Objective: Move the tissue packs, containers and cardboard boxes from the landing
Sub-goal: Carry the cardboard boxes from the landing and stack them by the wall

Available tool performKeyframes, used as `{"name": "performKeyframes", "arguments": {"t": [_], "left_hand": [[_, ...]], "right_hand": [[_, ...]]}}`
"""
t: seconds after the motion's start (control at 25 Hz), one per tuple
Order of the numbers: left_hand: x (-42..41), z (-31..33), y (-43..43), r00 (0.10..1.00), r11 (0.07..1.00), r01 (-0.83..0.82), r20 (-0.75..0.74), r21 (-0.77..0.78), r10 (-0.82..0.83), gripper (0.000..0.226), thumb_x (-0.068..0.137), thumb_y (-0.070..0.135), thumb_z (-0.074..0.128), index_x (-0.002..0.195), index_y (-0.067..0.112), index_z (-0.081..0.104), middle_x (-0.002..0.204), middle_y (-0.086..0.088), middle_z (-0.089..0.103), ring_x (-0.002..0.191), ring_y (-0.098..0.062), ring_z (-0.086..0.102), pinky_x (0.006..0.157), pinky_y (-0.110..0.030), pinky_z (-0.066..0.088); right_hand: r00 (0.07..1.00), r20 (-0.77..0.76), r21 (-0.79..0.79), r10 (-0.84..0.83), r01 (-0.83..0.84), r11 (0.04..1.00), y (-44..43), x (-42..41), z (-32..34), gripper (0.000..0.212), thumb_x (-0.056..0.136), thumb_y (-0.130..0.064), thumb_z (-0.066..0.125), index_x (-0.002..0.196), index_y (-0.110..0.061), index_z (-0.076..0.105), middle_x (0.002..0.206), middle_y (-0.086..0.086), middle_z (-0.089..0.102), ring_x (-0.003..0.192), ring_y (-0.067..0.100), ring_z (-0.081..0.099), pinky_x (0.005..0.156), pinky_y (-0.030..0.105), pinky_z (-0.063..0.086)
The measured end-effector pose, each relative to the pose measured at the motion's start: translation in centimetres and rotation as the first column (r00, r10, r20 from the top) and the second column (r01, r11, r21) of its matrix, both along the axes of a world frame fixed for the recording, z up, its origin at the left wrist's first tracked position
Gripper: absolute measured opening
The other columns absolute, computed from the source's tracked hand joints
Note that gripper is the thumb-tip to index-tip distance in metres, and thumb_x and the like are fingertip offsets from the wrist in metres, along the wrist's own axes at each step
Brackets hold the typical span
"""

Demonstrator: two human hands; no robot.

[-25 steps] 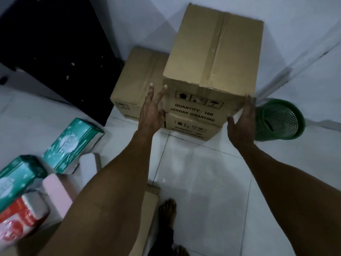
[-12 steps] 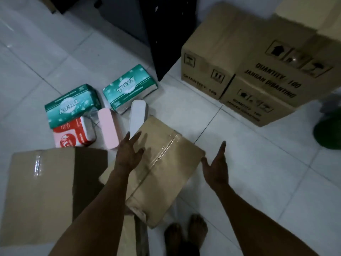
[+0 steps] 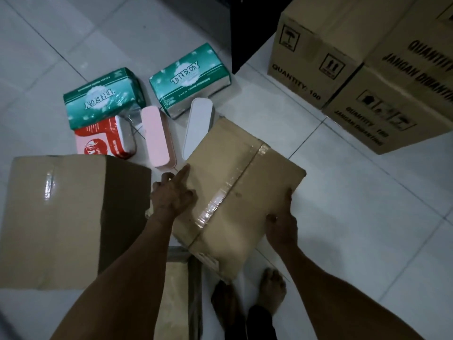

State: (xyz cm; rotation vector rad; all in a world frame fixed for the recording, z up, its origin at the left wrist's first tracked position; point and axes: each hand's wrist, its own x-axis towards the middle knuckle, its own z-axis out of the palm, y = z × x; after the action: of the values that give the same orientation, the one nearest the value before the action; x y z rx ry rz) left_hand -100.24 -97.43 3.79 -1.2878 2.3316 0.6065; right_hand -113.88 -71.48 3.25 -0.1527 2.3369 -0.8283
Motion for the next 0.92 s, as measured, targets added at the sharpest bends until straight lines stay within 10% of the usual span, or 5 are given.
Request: {"name": "performKeyframes", "arguments": {"t": [0.2, 0.36, 0.92], "left_hand": [[-1.9, 0.0, 1.8, 0.973, 0.959, -0.033, -0.211, 0.283, 0.096, 0.088, 0.082, 0.046, 0.069, 0.154, 0.042, 0.018, 0.122, -0.015, 0.051, 0.108, -0.035, 0.058, 0.096, -0.047, 0.049], [-3.9, -1.5, 4.2, 0.939, 0.899, 0.037, -0.324, 0.437, 0.119, 0.108, 0.078, 0.055, 0.070, 0.155, 0.037, -0.003, 0.159, -0.006, 0.027, 0.140, -0.026, 0.036, 0.114, -0.047, 0.035], [-12.1, 10.8, -0.3, 0.906, 0.956, 0.090, -0.422, 0.279, 0.038, 0.105, 0.073, 0.057, 0.062, 0.154, 0.044, -0.004, 0.160, -0.002, 0.025, 0.138, -0.029, 0.039, 0.111, -0.040, 0.034]], "right_hand": [[0.999, -0.023, -0.050, 0.027, -0.029, 0.998, -0.2, -8.8, -0.1, 0.084, 0.093, -0.018, 0.062, 0.157, -0.031, 0.009, 0.152, 0.008, 0.041, 0.132, 0.036, 0.046, 0.106, 0.043, 0.040], [0.975, 0.187, -0.073, 0.119, -0.107, 0.992, 2.0, -12.2, 0.0, 0.105, 0.082, -0.042, 0.076, 0.154, -0.044, -0.001, 0.157, 0.005, 0.030, 0.136, 0.036, 0.041, 0.108, 0.053, 0.040], [0.992, -0.081, -0.109, 0.102, -0.110, 0.988, -0.3, -14.9, 10.4, 0.084, 0.096, -0.030, 0.060, 0.155, -0.038, 0.002, 0.146, 0.012, 0.048, 0.119, 0.031, 0.057, 0.097, 0.041, 0.047]]}}
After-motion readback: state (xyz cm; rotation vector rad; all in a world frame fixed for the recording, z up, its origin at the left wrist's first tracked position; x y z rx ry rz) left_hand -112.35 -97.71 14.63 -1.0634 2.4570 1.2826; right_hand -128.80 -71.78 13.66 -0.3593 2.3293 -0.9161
